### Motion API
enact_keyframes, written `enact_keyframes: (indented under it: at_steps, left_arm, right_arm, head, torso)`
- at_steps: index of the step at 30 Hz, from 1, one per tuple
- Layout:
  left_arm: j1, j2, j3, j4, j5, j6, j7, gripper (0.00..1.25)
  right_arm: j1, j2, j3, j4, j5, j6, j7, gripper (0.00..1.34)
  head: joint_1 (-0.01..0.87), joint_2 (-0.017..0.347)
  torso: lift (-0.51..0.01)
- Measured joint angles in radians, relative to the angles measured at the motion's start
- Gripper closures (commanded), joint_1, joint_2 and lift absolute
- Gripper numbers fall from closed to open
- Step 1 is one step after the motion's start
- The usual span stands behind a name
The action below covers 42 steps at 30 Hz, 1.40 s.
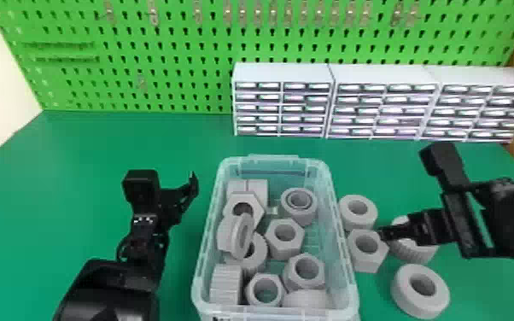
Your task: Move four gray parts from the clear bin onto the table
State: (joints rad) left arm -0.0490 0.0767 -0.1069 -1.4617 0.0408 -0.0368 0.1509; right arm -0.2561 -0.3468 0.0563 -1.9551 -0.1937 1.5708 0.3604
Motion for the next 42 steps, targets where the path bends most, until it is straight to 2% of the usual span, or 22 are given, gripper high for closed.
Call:
enact_keyframes:
  at_steps: [9, 21, 27, 33, 37, 42]
  left_arm:
    - [-0.002, -0.001, -0.006, 0.007, -0.003, 0.000, 0.000, 0.18]
    - [-0.013, -0.004, -0.021, 0.018, -0.003, 0.000, -0.001, 0.18]
    - [-0.015, -0.005, -0.023, 0.019, -0.002, 0.000, 0.000, 0.18]
    - [-0.022, -0.007, -0.030, 0.026, -0.001, 0.000, 0.000, 0.18]
    - [-0.024, -0.008, -0.035, 0.028, 0.000, 0.000, -0.001, 0.18]
    - [-0.026, -0.009, -0.040, 0.030, 0.002, 0.000, -0.001, 0.18]
  right_arm:
    - [-0.006, 0.016, -0.065, -0.034, -0.010, 0.000, 0.000, 0.42]
    - [0.007, 0.058, -0.141, -0.043, -0.018, -0.018, 0.000, 0.42]
    - [0.018, 0.080, -0.186, -0.044, -0.011, -0.151, 0.000, 0.42]
    - [0.027, 0.100, -0.213, -0.043, 0.013, -0.337, 0.000, 0.42]
    - [0.033, 0.127, -0.233, -0.037, 0.042, -0.474, 0.000, 0.42]
    - [0.036, 0.141, -0.246, -0.016, 0.047, -0.609, 0.000, 0.42]
  head:
    - [0.693, 0.072]
    - [0.693, 0.072]
    - [0.693, 0.072]
    - [0.693, 0.072]
    - [0.693, 0.072]
    - [0.693, 0.072]
  torso:
    - [-0.052]
    - [-0.052]
    - [-0.052]
    - [-0.052]
    - [-0.052]
    - [-0.052]
